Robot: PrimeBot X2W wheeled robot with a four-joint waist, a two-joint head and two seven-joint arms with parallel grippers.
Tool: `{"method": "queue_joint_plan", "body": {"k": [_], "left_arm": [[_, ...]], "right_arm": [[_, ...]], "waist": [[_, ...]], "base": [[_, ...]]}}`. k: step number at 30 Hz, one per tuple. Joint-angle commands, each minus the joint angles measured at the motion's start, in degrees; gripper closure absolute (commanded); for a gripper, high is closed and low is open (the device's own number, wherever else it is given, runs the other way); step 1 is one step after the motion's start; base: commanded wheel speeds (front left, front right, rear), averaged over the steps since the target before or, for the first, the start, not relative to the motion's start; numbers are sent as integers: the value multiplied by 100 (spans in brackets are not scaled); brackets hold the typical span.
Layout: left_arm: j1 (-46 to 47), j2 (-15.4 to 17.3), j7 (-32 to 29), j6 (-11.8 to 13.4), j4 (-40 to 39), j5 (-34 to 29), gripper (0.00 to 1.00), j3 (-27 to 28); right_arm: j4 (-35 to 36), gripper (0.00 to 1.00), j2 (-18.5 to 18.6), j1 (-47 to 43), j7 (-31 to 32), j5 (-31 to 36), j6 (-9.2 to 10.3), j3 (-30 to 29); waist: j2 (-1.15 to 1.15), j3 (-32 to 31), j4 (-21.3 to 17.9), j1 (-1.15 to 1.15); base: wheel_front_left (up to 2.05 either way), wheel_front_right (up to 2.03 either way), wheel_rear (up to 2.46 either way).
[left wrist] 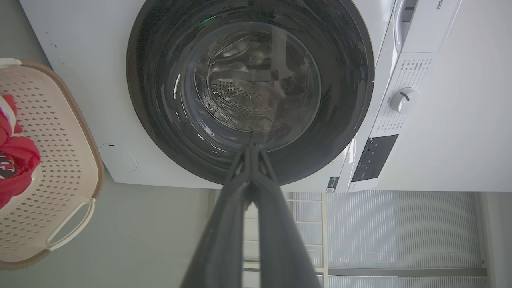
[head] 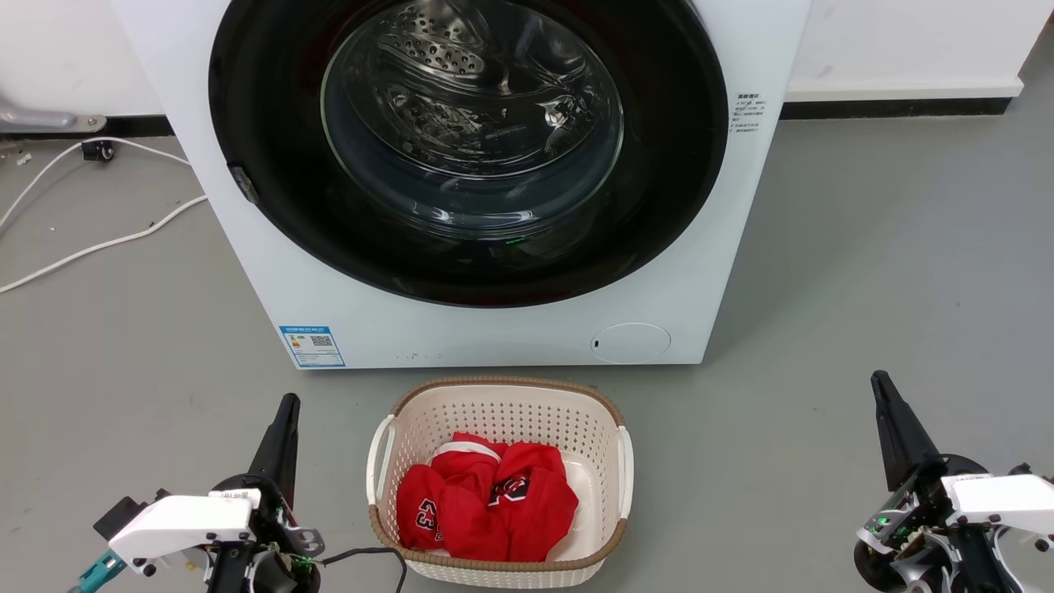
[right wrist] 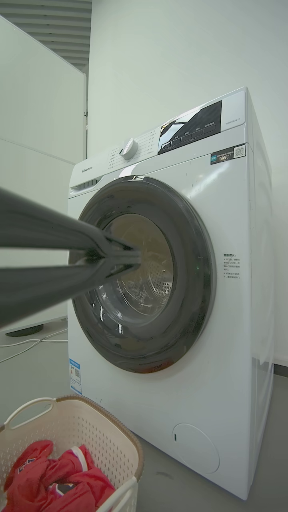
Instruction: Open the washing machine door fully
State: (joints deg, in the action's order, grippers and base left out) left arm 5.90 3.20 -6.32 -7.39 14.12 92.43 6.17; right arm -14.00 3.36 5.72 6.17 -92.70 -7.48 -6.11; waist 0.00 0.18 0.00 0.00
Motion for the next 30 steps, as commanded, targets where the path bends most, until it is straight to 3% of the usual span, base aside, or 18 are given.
{"method": "queue_joint_plan", "body": {"k": [1, 5, 6, 18, 30], "left_arm": [[55, -11, -2, -19, 5, -13, 100, 20], [-29, -8, 4, 5, 53, -3, 100, -12], [-61, -17, 11, 6, 85, -7, 0, -24], [-100, -16, 334, 3, -222, -414, 0, -206], [-107, -13, 635, -2, -676, -2017, 0, -255]], "right_arm": [[-8, 100, -23, 86, 22, 43, -2, -12], [-48, 100, -6, -36, -7, 0, 0, 8], [-79, 0, -9, -69, -18, 3, 0, 16], [172, 0, -14, -183, -335, 318, -1, 130], [589, 0, -18, -267, -633, 2172, -1, 294]], "waist": [[0, 0, 0, 0], [0, 0, 0, 0], [0, 1, -1, 0], [0, -4, -11, 0], [0, -13, -5, 0]], "base": [[0, 0, 0], [0, 0, 0], [0, 0, 0], [0, 0, 0], [0, 0, 0]]}}
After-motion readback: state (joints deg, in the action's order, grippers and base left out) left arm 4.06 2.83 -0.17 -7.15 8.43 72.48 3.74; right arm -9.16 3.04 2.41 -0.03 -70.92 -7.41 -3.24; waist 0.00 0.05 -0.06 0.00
